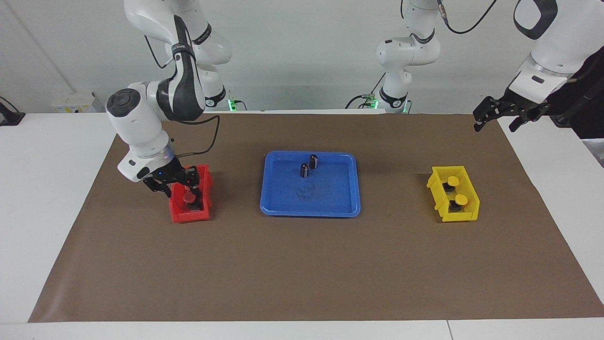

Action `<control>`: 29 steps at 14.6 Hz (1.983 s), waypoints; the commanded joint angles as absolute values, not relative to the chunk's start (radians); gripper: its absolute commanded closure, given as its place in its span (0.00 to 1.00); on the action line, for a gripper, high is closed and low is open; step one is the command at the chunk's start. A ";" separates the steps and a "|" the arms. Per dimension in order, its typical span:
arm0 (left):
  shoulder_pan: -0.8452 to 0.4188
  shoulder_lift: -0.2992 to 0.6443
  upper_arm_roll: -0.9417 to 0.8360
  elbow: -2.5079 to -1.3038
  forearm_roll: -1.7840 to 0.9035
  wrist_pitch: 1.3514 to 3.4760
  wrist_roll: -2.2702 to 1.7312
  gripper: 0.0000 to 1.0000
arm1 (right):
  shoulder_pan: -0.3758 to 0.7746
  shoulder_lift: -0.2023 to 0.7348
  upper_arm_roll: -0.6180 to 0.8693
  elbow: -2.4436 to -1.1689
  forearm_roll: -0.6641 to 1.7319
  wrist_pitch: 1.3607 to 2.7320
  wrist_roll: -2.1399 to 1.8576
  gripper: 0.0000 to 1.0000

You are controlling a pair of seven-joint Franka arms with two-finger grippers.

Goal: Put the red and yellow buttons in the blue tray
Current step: 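Reach the right gripper into the red holder and grasp a red button, then carry the red button to the blue tray while the left gripper reaches yellow holder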

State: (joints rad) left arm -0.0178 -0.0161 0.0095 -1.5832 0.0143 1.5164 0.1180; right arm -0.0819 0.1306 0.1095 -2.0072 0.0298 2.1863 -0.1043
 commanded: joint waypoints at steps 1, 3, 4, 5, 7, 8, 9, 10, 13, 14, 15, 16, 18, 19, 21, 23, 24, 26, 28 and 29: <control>-0.024 -0.066 0.005 -1.643 0.017 1.529 0.113 0.00 | -0.089 0.159 0.112 -2.029 0.054 2.238 -0.094 0.28; -0.060 -0.066 0.005 -1.643 0.017 1.531 0.115 0.00 | -0.084 0.167 0.112 -2.037 0.054 2.260 -0.094 0.29; -0.066 -0.066 0.003 -1.643 0.017 1.532 0.109 0.00 | -0.086 0.166 0.112 -2.039 0.054 2.260 -0.094 0.29; -0.092 -0.066 0.005 -1.643 0.015 1.534 0.107 0.00 | -0.087 0.164 0.112 -2.051 0.054 2.269 -0.095 0.30; -0.098 -0.066 0.005 -1.643 0.015 1.534 0.106 0.00 | -0.089 0.156 0.112 -2.085 0.054 2.298 -0.095 0.34; -0.098 -0.066 0.005 -1.643 0.015 1.534 0.106 0.00 | -0.087 0.156 0.112 -2.095 0.054 2.309 -0.095 0.35; -0.098 -0.066 0.005 -1.643 0.015 1.534 0.104 0.00 | -0.090 0.167 0.112 -2.095 0.054 2.312 -0.097 0.35; -0.098 -0.066 0.005 -1.643 0.015 1.534 0.104 0.00 | -0.091 0.175 0.112 -2.095 0.054 2.319 -0.097 0.35; -0.088 -0.066 0.005 -1.643 0.015 1.531 0.100 0.00 | -0.086 0.176 0.112 -2.097 0.054 2.319 -0.098 0.43; -0.084 -0.067 0.008 -1.644 0.015 1.529 0.101 0.00 | -0.086 0.176 0.112 -2.097 0.054 2.315 -0.101 0.50; -0.083 -0.067 0.011 -1.646 0.015 1.531 0.104 0.00 | -0.087 0.176 0.112 -2.097 0.052 2.307 -0.104 0.59; -0.081 -0.071 0.015 -1.657 0.015 1.532 0.107 0.00 | -0.089 0.176 0.112 -2.091 0.052 2.300 -0.106 0.68; -0.075 -0.083 0.015 -1.674 0.014 1.535 0.104 0.00 | -0.097 0.184 0.110 -2.022 0.049 2.211 -0.130 0.73; -0.075 -0.084 0.017 -1.677 0.014 1.536 0.104 0.00 | -0.101 0.198 0.110 -1.963 0.040 2.144 -0.144 0.73; -0.077 -0.084 0.017 -1.677 0.014 1.543 0.100 0.00 | -0.097 0.207 0.109 -1.835 0.028 1.995 -0.155 0.73; -0.075 -0.084 0.017 -1.687 0.014 1.577 0.098 0.00 | -0.068 0.227 0.110 -1.712 0.012 1.880 -0.141 0.73; -0.066 -0.092 0.017 -1.728 0.014 1.656 0.098 0.00 | -0.028 0.247 0.110 -1.659 0.009 1.846 -0.106 0.73; -0.029 -0.094 0.017 -1.827 0.014 1.809 0.100 0.00 | 0.055 0.276 0.110 -1.602 0.006 1.845 0.039 0.73; -0.006 -0.048 0.017 -1.874 0.014 1.932 0.101 0.05 | 0.148 0.290 0.110 -1.595 0.005 1.896 0.192 0.72; 0.000 -0.020 0.017 -1.884 0.014 1.981 0.100 0.10 | 0.211 0.299 0.112 -1.598 0.006 1.945 0.304 0.72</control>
